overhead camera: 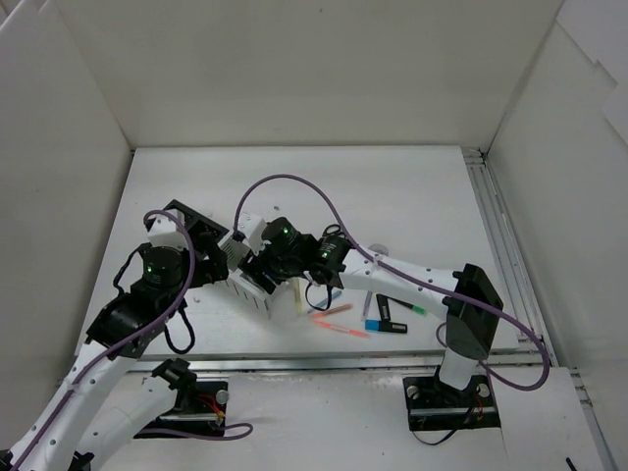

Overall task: Sort the stationery into containers
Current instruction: Place the stationery in the storage box, then pick up the stationery from the center of the board.

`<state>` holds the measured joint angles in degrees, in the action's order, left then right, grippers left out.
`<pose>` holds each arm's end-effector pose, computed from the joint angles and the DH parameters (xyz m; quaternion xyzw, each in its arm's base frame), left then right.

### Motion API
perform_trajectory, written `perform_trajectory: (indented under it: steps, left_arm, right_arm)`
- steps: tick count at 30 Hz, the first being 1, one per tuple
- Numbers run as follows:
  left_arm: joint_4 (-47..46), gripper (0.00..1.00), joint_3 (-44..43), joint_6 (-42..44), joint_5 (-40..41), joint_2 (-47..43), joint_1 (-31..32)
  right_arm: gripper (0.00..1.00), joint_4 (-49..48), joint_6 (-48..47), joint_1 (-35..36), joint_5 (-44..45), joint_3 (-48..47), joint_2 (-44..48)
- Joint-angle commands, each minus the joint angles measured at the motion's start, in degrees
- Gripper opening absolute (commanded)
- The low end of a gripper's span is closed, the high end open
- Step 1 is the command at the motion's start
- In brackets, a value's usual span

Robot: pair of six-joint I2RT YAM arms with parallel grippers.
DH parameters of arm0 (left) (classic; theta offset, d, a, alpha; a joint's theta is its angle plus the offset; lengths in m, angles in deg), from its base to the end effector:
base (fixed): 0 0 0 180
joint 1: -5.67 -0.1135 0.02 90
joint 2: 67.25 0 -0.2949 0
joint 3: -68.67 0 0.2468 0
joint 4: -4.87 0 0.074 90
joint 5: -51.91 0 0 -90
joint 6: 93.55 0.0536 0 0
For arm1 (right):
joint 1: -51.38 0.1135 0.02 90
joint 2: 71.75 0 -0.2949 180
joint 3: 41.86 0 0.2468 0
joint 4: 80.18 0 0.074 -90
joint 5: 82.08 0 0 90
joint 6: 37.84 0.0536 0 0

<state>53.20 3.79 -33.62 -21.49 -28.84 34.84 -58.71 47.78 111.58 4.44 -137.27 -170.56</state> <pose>0.1177 -0.0481 0.3600 -0.0873 0.8190 -0.1700 0.5410 0.2095 0.3723 0.3367 -0.4638 0.7034 0.2744 0.4635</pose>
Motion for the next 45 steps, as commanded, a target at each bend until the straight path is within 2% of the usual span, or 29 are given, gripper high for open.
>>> perform_trajectory:
  steps: [1, 5, 7, 11, 19, 24, 28, 29, 32, 34, 36, 38, 39, 43, 45]
  left_arm:
    - [-1.3, 0.99, -0.4, -0.9, 1.2, 0.3, -0.3]
    - [-1.1, 0.99, -0.7, -0.9, 1.2, 0.8, -0.3]
    - [-1.1, 0.99, -0.7, -0.9, 1.3, 0.9, -0.3]
    - [-1.1, 1.00, -1.0, -0.9, 1.3, 1.0, -0.3]
    - [-1.7, 1.00, -2.5, 0.0, 0.7, 2.5, -0.3]
    - [-1.8, 0.99, -4.6, 1.1, 0.5, 4.1, -0.3]
    - [-3.8, 1.00, -7.8, 5.2, -2.4, 6.9, -0.3]
    - [-4.5, 1.00, -9.6, 6.1, -3.5, 8.0, -0.3]
    - [-7.5, 1.00, -14.1, 10.4, -10.0, 14.2, 0.4]
    - [-9.6, 0.99, -16.9, 13.0, -13.3, 20.9, 1.8]
    - [-9.7, 0.99, -22.4, 14.8, -14.0, 29.5, 5.8]
    - [-9.8, 0.99, -28.5, 17.5, -14.2, 35.5, 10.0]
    - [-9.7, 0.99, -30.5, 18.5, -15.4, 41.5, 11.3]
    - [-7.1, 0.99, -44.0, 21.2, -18.9, 56.6, 15.7]
    - [-5.7, 1.00, -48.3, 22.3, -20.8, 64.3, 17.6]
  right_arm:
    - [0.23, -2.7, 0.4, 0.6, 3.3, -2.2, 1.0]
    - [0.25, -1.2, 1.3, 1.2, 5.2, -2.1, 1.1]
    - [0.29, -0.5, 1.7, 1.5, 5.5, -2.4, 1.2]
    - [0.53, 0.9, 2.6, 1.5, 6.0, -3.7, 0.5]
    - [0.78, 2.2, 3.0, 1.5, 6.2, -5.7, -1.0]
    - [0.80, 2.3, 2.4, 1.4, 7.3, -6.5, 0.6]
    - [0.85, 2.1, 6.9, 0.6, 14.7, -5.0, 4.4]
    - [0.86, 2.2, 10.1, -1.1, 15.3, -4.1, 6.9]
    - [0.97, 2.2, 16.4, -8.0, 16.1, 2.2, 14.4]
    - [0.98, 2.3, 22.8, -13.5, 20.2, 9.3, 18.7]
    - [0.98, 3.2, 29.0, -17.5, 23.1, 18.1, 26.5]
    - [0.98, 5.1, 33.8, -24.8, 26.0, 23.5, 34.2]
    - [0.98, 7.8, 37.9, -27.1, 26.6, 28.1, 36.8]
    - [0.98, 15.0, 43.7, -39.4, 28.5, 35.6, 46.6]
    - [0.98, 17.7, 44.1, -42.4, 28.2, 37.9, 51.1]
